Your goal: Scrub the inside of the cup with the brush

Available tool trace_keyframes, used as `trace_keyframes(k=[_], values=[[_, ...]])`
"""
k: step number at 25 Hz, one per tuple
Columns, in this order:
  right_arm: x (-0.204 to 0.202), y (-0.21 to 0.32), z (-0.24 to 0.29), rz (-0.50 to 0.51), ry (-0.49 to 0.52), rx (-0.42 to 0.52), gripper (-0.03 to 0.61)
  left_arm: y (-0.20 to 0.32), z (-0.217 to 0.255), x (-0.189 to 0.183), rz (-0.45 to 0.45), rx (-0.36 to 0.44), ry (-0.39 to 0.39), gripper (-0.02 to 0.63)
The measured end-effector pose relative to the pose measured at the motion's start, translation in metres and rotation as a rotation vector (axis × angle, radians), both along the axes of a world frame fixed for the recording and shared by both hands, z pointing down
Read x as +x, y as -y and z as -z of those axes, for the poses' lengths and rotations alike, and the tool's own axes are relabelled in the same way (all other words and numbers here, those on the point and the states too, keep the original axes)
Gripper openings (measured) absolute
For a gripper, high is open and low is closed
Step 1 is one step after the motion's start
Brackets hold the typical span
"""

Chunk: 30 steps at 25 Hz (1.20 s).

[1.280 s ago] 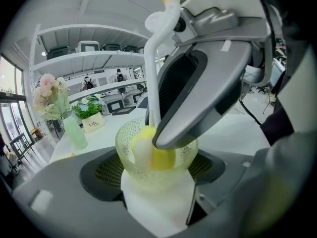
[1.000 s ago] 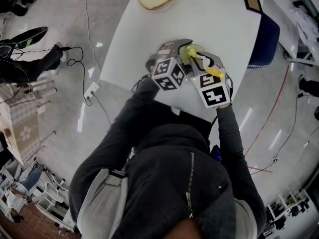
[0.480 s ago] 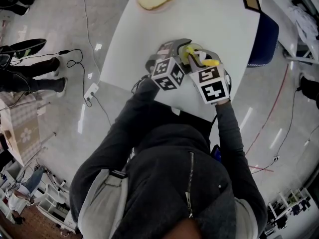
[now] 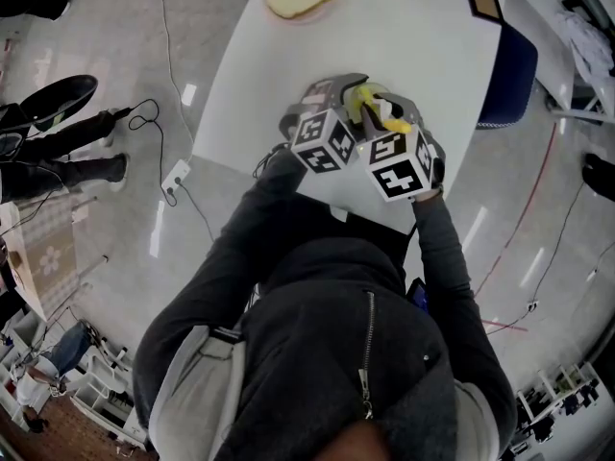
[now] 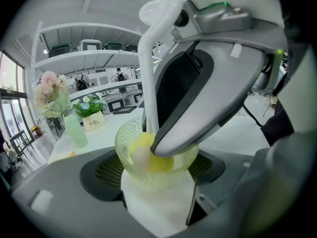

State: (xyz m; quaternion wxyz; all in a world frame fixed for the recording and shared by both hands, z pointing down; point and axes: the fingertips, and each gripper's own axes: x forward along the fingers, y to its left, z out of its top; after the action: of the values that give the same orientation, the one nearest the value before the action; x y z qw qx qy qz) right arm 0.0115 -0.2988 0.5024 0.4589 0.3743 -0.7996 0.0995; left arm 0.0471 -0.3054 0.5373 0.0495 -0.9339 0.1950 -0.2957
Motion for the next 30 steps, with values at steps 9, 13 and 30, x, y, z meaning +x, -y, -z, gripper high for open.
trace_keyframes(k=[9, 13, 30], values=[[0.005, -0.004, 0.004, -0.018, 0.069, -0.072, 0.087, 0.001, -0.002, 0.000, 0.001, -0.009, -0.009, 0.385], [0.004, -0.005, 0.012, -0.029, 0.107, -0.084, 0.086, 0.002, -0.002, -0.001, 0.004, -0.025, -0.014, 0.385], [0.028, -0.010, 0.104, -0.071, 0.256, 0.014, 0.087, 0.014, -0.004, -0.001, 0.039, -0.112, -0.055, 0.385]])
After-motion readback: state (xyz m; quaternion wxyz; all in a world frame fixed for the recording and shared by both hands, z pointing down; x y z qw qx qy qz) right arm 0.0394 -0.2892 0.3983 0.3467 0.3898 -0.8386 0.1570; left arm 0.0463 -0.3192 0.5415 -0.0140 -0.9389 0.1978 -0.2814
